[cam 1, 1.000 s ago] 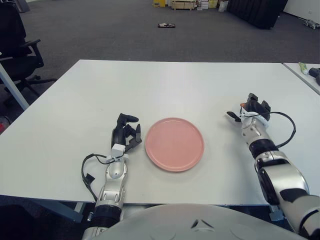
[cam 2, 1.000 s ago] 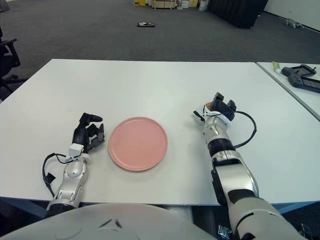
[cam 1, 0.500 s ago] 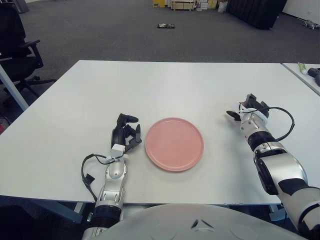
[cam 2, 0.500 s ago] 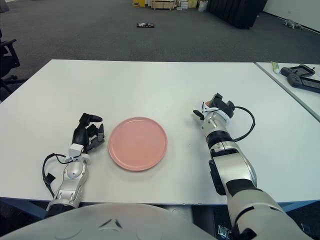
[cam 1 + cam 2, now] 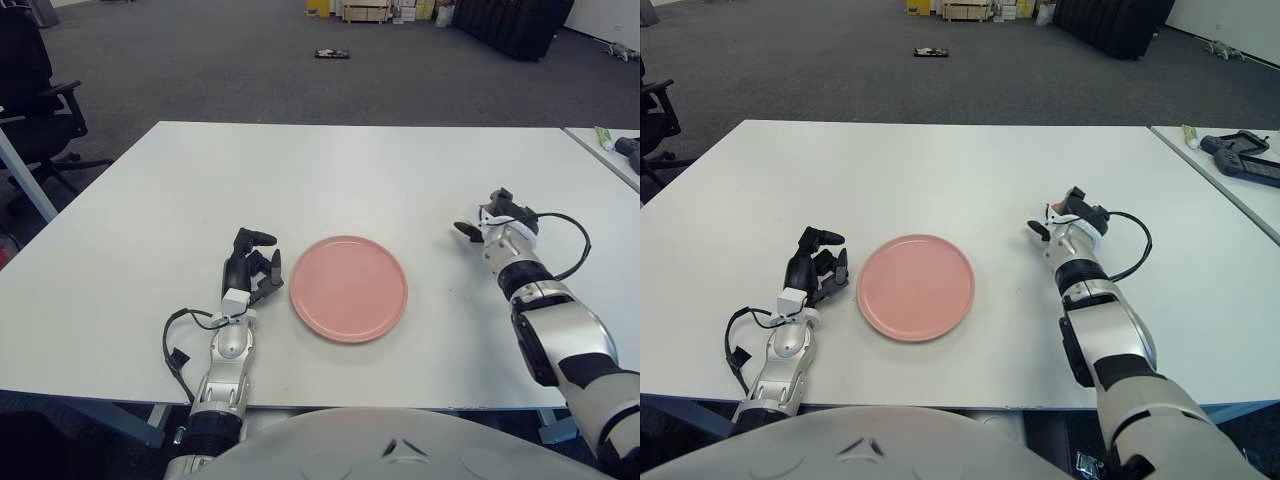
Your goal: Put the apple into the plate.
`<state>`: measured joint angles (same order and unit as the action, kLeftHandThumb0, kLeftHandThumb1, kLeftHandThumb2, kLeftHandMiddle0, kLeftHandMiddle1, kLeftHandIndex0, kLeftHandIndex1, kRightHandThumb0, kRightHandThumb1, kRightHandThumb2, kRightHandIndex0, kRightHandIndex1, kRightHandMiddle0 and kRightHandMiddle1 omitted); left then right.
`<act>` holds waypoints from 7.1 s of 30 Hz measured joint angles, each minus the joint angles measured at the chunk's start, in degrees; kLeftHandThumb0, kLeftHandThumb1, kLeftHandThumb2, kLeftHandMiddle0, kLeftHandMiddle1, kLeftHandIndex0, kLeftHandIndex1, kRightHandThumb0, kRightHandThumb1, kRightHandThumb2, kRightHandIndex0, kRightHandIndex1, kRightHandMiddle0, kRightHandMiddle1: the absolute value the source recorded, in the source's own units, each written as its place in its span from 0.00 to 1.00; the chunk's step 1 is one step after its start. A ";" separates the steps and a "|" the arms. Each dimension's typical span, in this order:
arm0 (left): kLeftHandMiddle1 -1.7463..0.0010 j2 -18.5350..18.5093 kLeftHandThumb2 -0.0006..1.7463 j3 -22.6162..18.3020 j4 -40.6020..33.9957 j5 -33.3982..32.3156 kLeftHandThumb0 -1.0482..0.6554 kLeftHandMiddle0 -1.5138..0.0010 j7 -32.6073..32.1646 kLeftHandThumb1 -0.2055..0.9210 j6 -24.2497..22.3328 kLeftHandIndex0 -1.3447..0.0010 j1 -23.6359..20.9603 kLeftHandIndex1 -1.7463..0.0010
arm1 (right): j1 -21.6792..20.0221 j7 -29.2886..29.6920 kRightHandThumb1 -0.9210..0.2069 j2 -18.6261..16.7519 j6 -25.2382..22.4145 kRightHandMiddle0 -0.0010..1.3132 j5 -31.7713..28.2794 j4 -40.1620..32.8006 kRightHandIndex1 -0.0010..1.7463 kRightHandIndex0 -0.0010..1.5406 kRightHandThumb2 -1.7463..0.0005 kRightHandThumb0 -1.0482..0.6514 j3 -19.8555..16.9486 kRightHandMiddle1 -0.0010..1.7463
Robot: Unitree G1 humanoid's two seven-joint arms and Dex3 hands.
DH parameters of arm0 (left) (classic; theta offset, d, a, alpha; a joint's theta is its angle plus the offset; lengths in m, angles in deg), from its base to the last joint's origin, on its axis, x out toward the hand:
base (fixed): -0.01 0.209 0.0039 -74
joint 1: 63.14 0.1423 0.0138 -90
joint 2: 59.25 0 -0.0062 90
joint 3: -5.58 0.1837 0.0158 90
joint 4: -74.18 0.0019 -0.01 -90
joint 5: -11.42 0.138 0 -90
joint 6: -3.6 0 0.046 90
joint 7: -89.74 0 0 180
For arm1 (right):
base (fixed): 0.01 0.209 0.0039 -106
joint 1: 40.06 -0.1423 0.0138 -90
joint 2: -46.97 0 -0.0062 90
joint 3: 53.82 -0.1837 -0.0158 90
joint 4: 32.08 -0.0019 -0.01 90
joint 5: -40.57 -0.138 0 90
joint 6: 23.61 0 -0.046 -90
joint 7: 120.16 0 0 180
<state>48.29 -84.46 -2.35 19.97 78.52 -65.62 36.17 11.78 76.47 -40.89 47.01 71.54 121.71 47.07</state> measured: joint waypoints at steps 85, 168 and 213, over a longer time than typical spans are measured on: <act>0.00 0.37 0.55 -0.01 -1.08 -0.27 0.38 0.47 -0.05 0.71 -0.94 0.70 0.33 0.00 | 28.98 33.02 0.81 -10.17 21.92 0.46 -2.04 -52.78 0.95 0.56 0.06 0.62 -6.28 1.00; 0.00 0.30 0.56 0.10 -0.35 1.03 0.38 0.45 -0.95 0.71 -0.10 0.70 0.11 0.00 | 36.62 -9.19 0.75 -4.60 36.14 0.47 18.15 -59.84 0.99 0.52 0.11 0.61 15.40 0.93; 0.00 0.27 0.55 0.09 -0.20 0.99 0.38 0.46 -0.95 0.71 -0.11 0.70 -0.05 0.00 | 40.90 -19.89 0.03 0.40 35.61 0.00 6.83 -69.30 0.00 0.00 0.89 0.00 13.55 0.00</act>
<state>48.57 -84.37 -2.55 20.96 77.57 -65.73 36.12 52.68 56.58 -40.49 82.62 78.37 52.41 60.62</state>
